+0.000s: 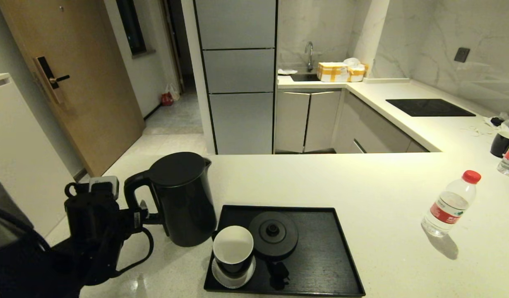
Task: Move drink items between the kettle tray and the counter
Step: Return the kettle to its original position
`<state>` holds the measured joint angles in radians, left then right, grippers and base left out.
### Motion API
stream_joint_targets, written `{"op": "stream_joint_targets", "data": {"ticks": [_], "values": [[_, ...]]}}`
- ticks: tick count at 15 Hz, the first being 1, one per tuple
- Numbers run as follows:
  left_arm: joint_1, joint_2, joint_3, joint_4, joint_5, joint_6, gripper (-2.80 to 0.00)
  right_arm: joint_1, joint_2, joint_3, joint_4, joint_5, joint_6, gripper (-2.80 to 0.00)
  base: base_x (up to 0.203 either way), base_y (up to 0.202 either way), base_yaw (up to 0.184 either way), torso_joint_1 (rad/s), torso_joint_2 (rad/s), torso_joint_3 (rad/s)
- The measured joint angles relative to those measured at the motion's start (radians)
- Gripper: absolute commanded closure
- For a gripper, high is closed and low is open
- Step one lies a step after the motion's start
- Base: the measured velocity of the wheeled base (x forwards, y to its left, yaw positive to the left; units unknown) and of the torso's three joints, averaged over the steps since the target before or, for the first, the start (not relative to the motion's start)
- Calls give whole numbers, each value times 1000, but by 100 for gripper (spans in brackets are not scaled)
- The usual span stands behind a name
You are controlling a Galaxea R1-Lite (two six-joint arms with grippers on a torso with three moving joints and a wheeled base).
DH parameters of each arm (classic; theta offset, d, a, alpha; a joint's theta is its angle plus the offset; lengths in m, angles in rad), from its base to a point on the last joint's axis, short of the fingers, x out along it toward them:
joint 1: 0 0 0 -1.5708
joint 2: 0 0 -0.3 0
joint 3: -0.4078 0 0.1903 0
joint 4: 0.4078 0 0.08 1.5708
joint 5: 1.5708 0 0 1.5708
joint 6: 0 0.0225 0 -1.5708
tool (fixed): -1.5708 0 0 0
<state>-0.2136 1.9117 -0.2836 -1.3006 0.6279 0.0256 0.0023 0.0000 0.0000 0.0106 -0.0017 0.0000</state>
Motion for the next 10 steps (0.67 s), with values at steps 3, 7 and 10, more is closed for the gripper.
{"op": "stream_joint_targets", "data": {"ticks": [3, 7, 10], "values": [[2, 77, 16, -115, -9, 33, -280, 1, 0, 0, 0, 0, 0, 0, 0, 0, 0, 0, 0, 0], [2, 147, 4, -143, -26, 42, -280, 0, 0, 0, 0, 0, 0, 0, 0, 0, 0, 0, 0, 0], [3, 207, -18, -201, -25, 68, -280, 0, 0, 0, 0, 0, 0, 0, 0, 0, 0, 0, 0, 0]]}}
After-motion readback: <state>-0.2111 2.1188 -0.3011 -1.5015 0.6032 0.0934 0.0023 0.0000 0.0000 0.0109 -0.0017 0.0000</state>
